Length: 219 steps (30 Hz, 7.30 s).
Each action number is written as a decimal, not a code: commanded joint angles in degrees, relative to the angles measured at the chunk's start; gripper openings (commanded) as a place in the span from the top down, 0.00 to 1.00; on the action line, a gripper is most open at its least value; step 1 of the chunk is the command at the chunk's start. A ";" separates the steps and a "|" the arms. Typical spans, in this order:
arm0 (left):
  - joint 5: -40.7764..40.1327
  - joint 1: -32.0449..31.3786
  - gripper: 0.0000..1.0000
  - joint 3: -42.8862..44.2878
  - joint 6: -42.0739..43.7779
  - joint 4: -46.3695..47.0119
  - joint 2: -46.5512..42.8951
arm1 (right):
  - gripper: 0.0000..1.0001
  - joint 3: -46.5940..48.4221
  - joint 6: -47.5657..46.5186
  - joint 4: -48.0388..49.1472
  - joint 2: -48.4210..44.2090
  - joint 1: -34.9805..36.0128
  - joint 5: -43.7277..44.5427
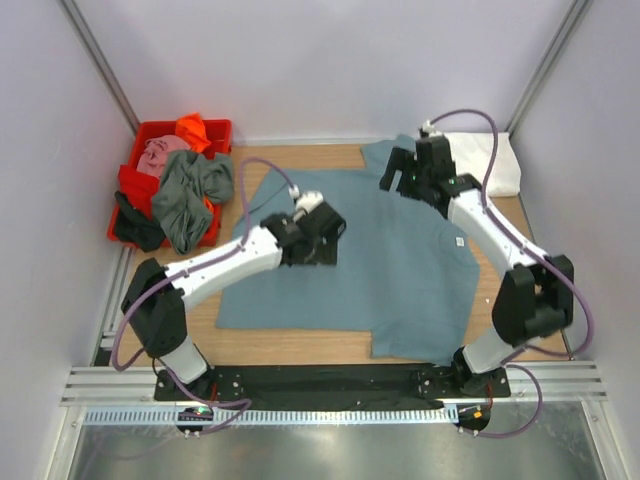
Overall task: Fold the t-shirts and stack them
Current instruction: Flatten the tshirt out, then fold the tshirt
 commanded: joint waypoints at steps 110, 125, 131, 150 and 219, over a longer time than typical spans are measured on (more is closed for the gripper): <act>4.41 16.65 0.05 -18.50 15.62 -3.80 -36.50 | 0.13 -35.64 21.72 -40.31 -18.87 53.30 5.76; 2.12 16.47 0.05 -18.85 15.45 -3.54 -38.17 | 0.54 -31.96 22.77 -39.06 -5.23 54.62 22.62; 1.86 16.39 0.05 -18.93 15.54 -3.45 -37.56 | 0.99 -26.00 24.36 -45.30 -8.29 54.63 25.45; 1.77 16.30 0.05 -18.85 15.54 -3.54 -36.77 | 0.33 -18.32 19.78 -40.14 -19.55 46.27 10.88; 2.92 14.98 0.05 -19.20 15.45 -3.36 -37.03 | 0.48 -33.75 32.26 -10.70 -16.90 47.54 15.36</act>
